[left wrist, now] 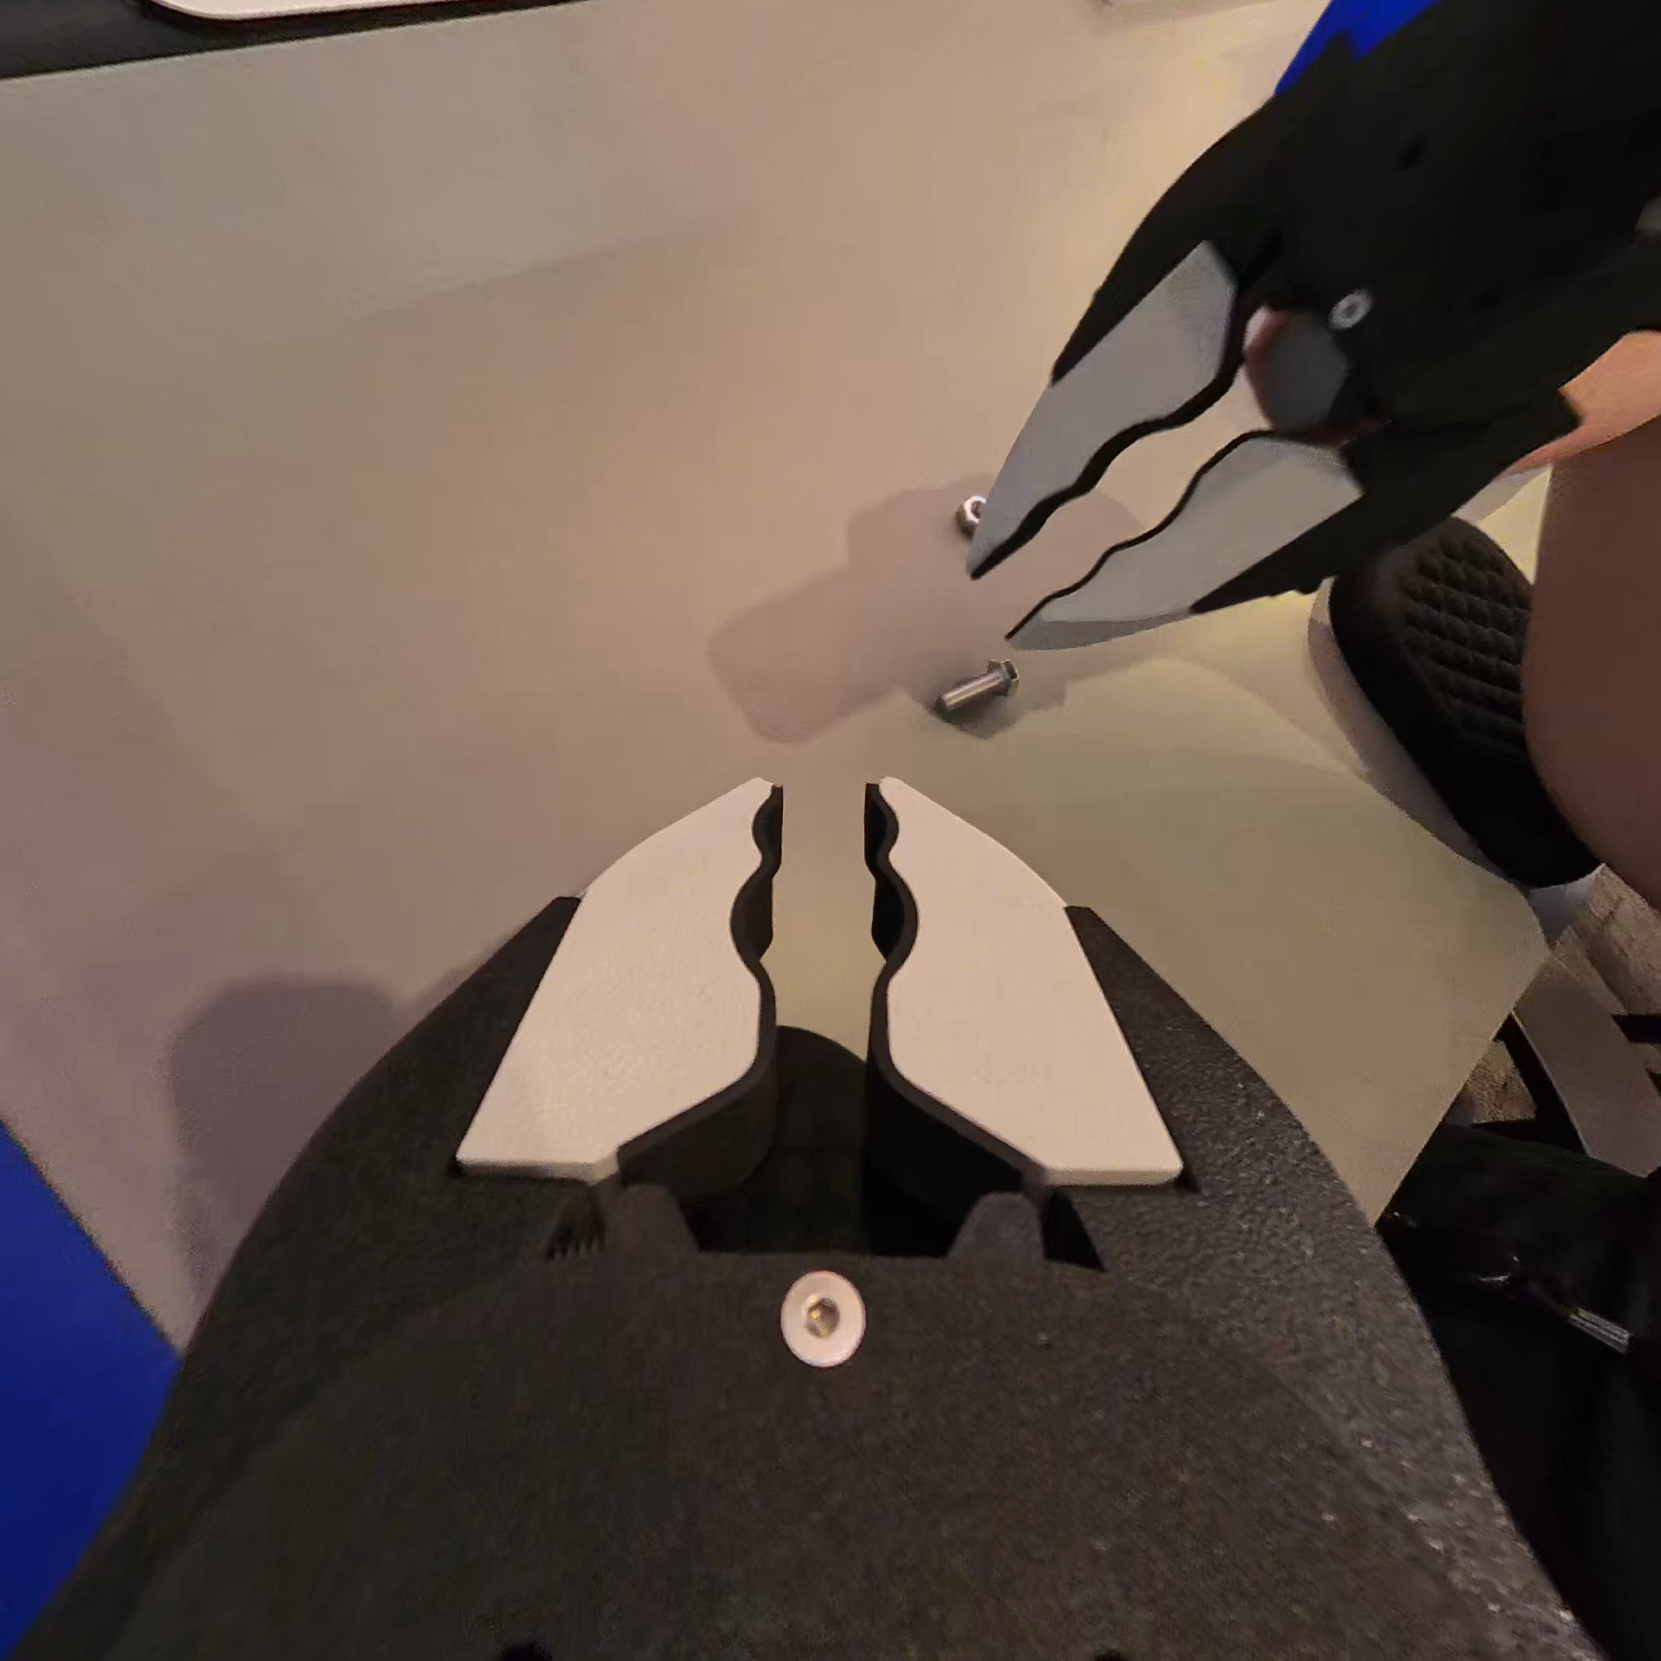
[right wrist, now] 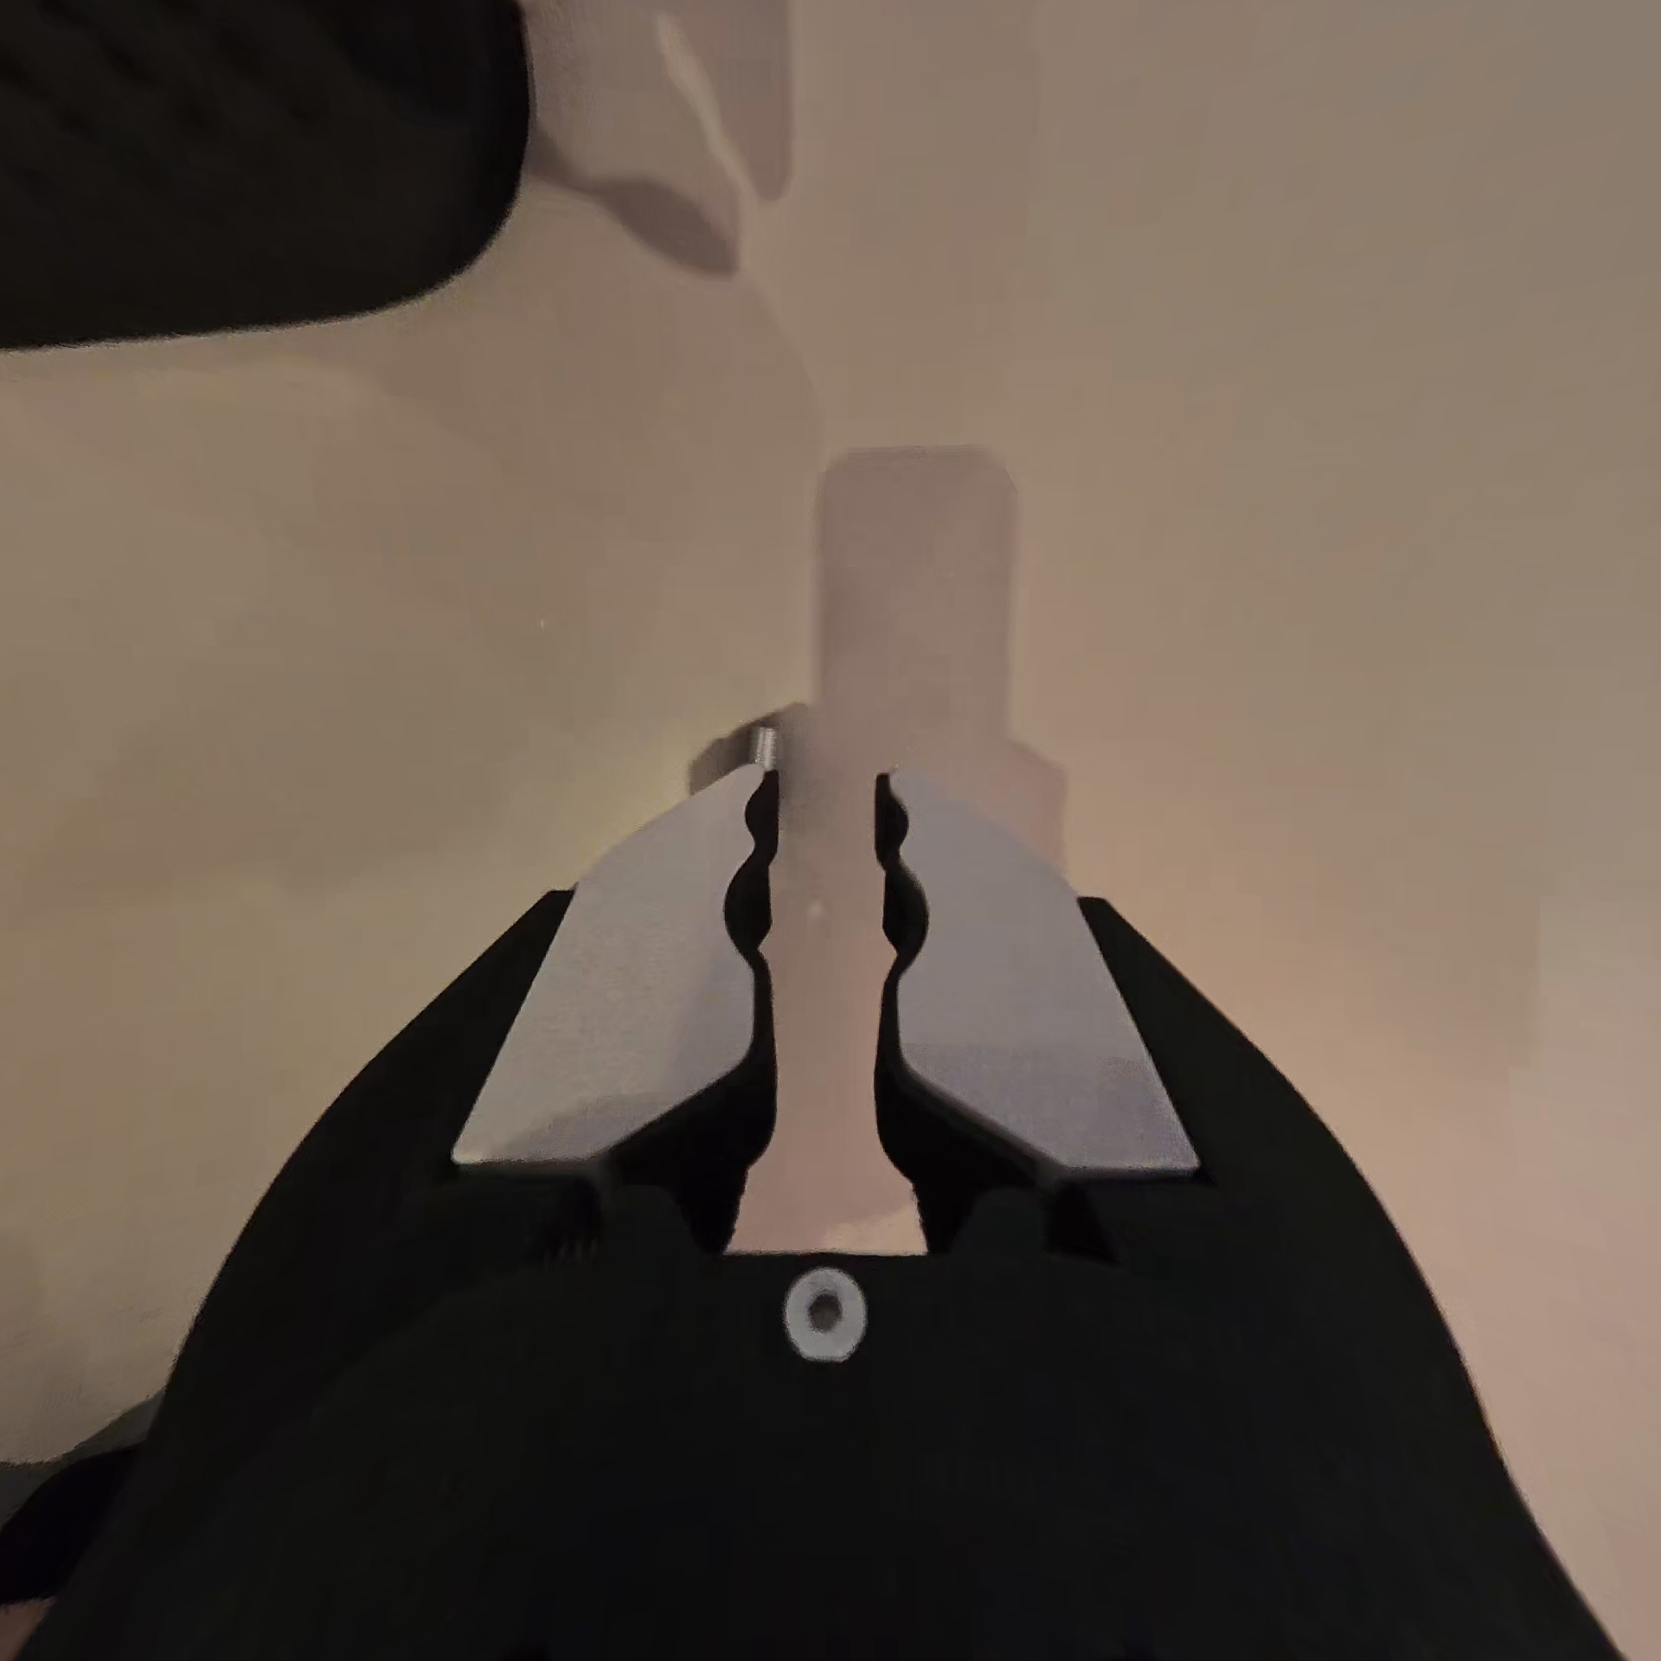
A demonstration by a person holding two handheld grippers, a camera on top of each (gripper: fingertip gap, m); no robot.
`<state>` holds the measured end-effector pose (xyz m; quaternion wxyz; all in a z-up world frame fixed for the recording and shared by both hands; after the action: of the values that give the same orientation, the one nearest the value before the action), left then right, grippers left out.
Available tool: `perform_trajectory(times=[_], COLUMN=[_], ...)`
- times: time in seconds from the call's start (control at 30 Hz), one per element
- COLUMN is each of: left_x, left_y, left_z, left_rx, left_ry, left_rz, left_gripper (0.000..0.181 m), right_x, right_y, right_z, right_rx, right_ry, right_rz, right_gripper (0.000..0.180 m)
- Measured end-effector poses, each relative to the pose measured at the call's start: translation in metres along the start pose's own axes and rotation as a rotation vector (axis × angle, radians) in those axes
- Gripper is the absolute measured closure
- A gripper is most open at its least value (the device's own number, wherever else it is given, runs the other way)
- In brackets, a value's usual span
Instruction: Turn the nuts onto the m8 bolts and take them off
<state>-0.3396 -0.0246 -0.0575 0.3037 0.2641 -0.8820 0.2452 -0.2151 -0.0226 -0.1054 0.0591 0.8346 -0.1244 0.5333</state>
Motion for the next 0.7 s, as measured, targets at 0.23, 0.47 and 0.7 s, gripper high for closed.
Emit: perform_trajectory(times=[0.23,0.47,0.7], left_x=[0.006,0.007,0.008], left_y=[0.000,-0.002,-0.003], left_z=[0.003,0.004,0.000], left_rx=[-0.027,-0.045,-0.042], left_ry=[0.001,0.012,-0.002], left_rz=[-0.011,-0.011,0.001], left_gripper=[0.165,0.166,0.168], right_x=[-0.020,-0.034,-0.037], right_y=[0.006,0.010,0.012], right_z=[-0.004,0.004,0.005], right_rx=[-0.046,-0.049,-0.021], right_ry=[0.132,0.243,0.269], right_rz=[-0.081,-0.097,-0.093], right_gripper=[0.164,0.162,0.168])
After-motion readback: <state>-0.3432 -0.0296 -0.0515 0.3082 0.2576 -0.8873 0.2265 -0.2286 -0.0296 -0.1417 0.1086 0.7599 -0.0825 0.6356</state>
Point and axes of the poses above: each gripper's, where its closed fingertips meet, x back along the fingers, z out of its underside, y = z × x across the jaws, the point moved 2 cm from there along x, back along the fingers
